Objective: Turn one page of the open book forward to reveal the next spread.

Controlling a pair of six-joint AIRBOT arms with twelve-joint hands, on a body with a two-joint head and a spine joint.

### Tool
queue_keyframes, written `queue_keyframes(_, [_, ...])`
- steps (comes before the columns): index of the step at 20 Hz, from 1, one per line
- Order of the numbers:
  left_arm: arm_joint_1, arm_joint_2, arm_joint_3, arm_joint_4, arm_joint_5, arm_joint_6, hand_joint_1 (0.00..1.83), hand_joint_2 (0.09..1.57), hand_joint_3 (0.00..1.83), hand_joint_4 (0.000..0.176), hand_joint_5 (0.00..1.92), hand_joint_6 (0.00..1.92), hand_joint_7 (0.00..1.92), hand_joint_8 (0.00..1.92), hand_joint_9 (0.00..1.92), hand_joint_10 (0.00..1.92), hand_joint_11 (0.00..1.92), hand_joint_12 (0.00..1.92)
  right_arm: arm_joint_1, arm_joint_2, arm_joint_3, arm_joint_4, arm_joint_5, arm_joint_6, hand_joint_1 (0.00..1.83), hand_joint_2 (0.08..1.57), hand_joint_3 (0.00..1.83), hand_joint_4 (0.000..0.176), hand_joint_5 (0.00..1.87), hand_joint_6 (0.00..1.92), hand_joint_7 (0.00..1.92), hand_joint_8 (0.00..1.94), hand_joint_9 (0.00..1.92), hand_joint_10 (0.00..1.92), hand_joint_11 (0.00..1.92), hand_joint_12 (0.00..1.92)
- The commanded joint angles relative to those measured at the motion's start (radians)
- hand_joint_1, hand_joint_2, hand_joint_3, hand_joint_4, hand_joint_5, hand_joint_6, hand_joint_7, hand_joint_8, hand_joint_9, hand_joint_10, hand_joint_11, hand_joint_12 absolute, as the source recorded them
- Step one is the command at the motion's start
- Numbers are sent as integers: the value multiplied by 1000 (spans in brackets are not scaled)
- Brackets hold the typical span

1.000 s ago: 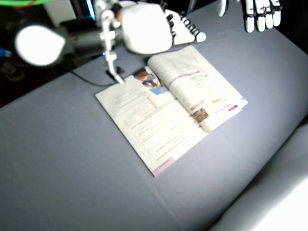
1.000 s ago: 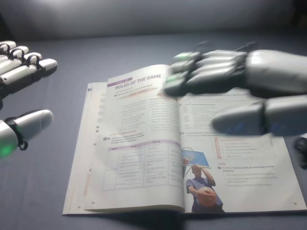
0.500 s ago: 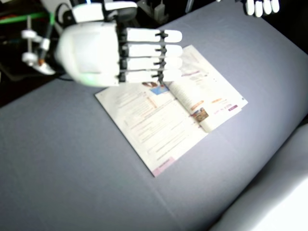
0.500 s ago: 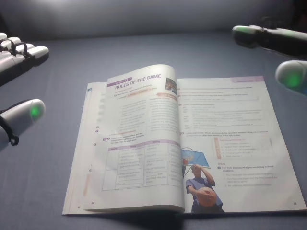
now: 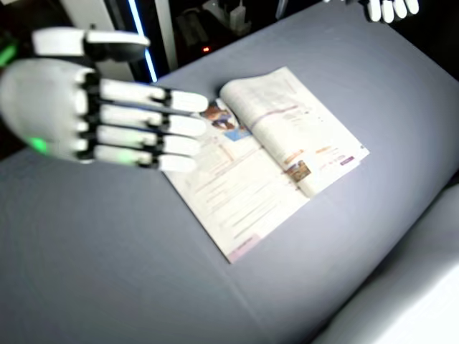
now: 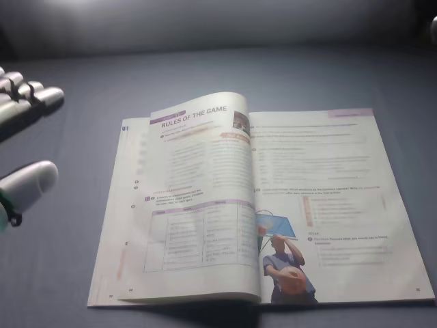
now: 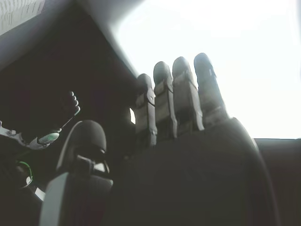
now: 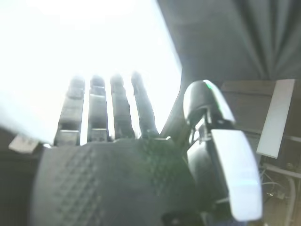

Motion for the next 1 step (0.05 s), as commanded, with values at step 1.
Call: queue_keyframes(1, [2, 1, -2, -9, -136, -10, 0, 1485, 6, 43, 307, 5, 302, 1, 189, 9, 0, 124, 4, 6, -7, 25, 131, 10, 76, 1416, 8, 0, 250, 9, 229, 10, 113, 4, 0, 2])
